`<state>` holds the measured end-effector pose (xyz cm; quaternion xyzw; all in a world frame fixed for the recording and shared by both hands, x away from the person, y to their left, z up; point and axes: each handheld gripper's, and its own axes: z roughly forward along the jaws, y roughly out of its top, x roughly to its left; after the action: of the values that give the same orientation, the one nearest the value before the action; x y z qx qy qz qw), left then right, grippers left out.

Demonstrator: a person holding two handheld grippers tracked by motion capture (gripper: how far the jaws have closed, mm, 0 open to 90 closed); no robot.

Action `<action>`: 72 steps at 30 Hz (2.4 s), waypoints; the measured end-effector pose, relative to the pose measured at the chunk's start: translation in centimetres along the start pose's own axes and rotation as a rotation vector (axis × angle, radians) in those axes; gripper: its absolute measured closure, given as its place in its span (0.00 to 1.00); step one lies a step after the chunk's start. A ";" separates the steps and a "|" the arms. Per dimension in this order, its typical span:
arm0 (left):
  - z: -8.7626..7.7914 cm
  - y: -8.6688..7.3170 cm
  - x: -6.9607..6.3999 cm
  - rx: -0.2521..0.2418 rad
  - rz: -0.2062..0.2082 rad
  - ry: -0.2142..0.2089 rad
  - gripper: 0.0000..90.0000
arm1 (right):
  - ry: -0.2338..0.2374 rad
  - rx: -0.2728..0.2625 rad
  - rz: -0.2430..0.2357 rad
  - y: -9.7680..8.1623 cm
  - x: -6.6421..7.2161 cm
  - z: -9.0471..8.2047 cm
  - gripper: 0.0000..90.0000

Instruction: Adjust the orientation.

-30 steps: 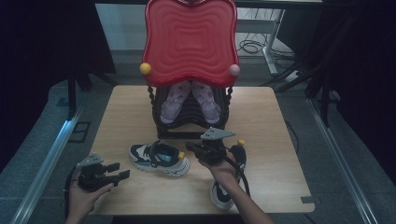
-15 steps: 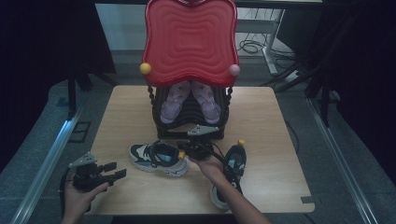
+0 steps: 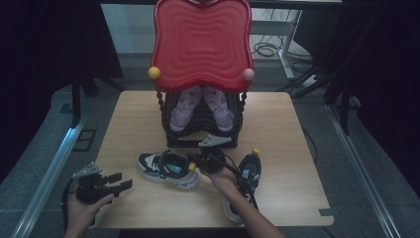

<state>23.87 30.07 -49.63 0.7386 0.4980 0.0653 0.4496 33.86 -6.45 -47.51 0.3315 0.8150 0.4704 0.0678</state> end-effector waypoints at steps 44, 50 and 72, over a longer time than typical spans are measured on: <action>-0.1 -0.4 0.9 0.000 -0.041 -0.020 0.41 | 0.017 -0.018 -0.036 -3.4 5.7 -0.3 1.00; -0.1 -0.5 1.0 0.004 -0.043 -0.019 0.42 | 0.038 -0.026 -0.041 -3.7 6.7 -0.1 1.00; -0.3 -0.7 1.6 -0.003 -0.060 -0.012 0.41 | 0.125 -0.042 -0.053 -4.2 9.1 1.5 1.00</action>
<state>24.05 31.60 -50.50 0.7232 0.5171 0.0482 0.4553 25.53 -1.30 -49.90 0.2784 0.8160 0.5053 0.0362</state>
